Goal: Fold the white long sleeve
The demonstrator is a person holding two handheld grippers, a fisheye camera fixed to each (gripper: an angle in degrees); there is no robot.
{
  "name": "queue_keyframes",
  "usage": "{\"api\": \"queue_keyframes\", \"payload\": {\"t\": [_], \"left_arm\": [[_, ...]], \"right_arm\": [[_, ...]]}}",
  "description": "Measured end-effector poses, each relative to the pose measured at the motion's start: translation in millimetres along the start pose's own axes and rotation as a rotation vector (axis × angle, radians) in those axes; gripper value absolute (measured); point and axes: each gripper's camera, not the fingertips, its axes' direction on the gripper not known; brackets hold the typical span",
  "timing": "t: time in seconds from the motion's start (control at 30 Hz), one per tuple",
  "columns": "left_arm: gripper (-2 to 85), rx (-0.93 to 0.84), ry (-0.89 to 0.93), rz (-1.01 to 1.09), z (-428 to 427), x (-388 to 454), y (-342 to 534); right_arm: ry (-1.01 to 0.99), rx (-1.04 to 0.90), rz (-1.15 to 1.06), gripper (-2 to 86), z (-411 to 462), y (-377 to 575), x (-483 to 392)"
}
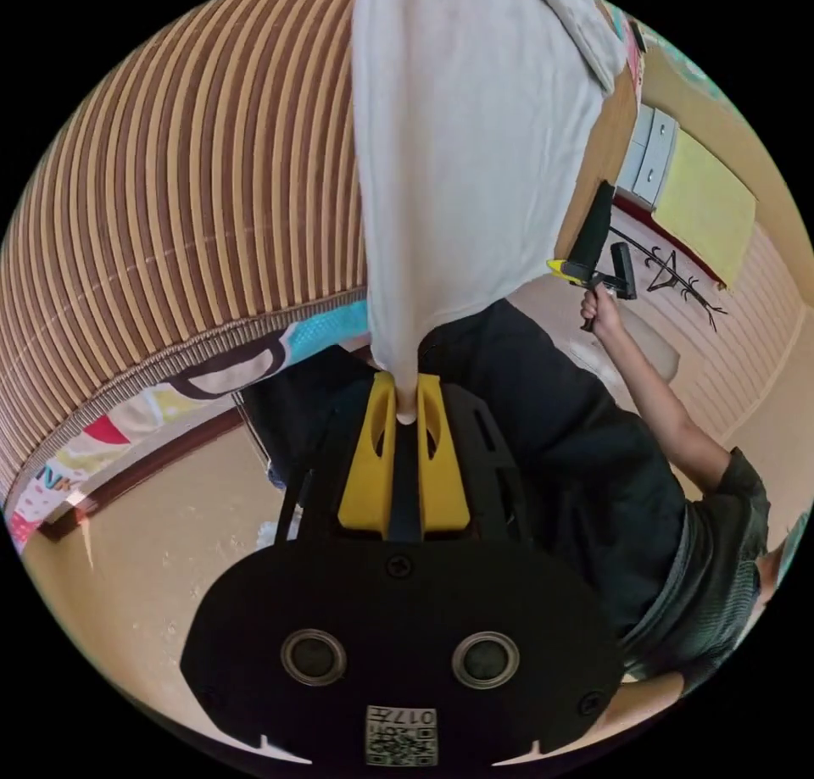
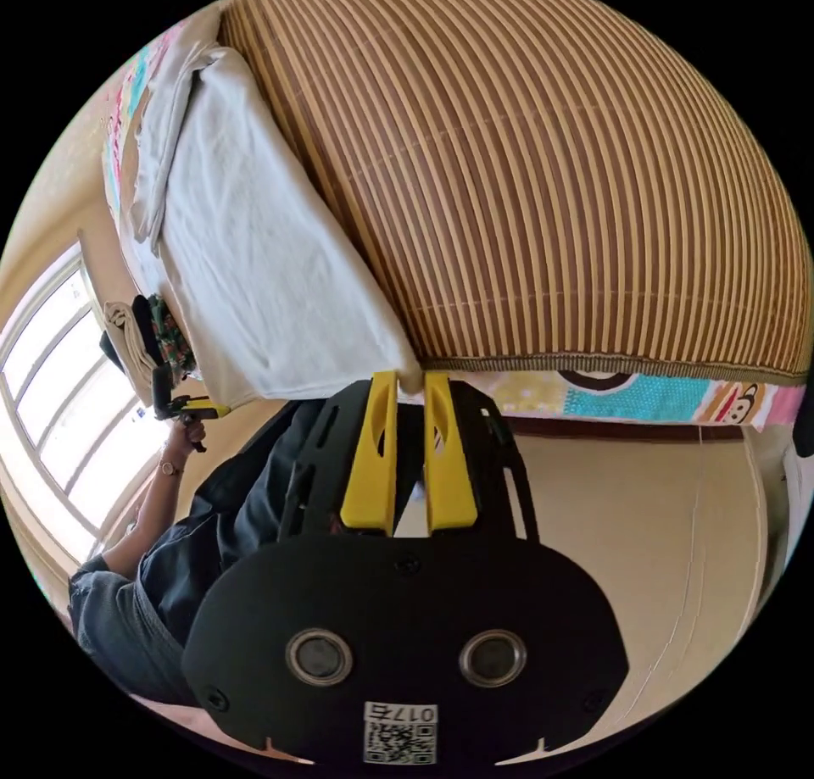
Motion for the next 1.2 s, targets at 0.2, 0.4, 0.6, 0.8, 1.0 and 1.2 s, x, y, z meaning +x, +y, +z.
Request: {"api": "queue_keyframes", "payload": {"t": [0.2, 0.4, 0.6, 0.8, 1.0, 1.2], "left_arm": [[4.2, 0.109, 0.269, 0.233, -82, 8, 50], [4.1, 0.151, 0.429, 0.363, -129, 6, 108], [4.2, 0.220, 0.978, 0.460, -110, -16, 145], [4.4, 0.692, 0.920, -0.014, -117, -91, 116], [4.4, 0.937, 0.948, -0.171, -142, -96, 36], [4.8, 1.044, 0.932, -0.253, -174, -94, -42]], "right_arm": [[-0.454, 0.120, -0.217, 3.6, -56, 43, 28], [-1.056, 0.401, -0.452, 2.8, -106, 138, 62], [-1.562, 0.779, -0.543, 2.4, -92, 183, 69], [-1.489, 0.828, -0.089, 2.5, -88, 89, 75], [-1.322, 0.794, 0.074, 2.8, -147, -42, 35], [-1.296, 0.789, 0.276, 2.7, -157, -144, -13]]}}
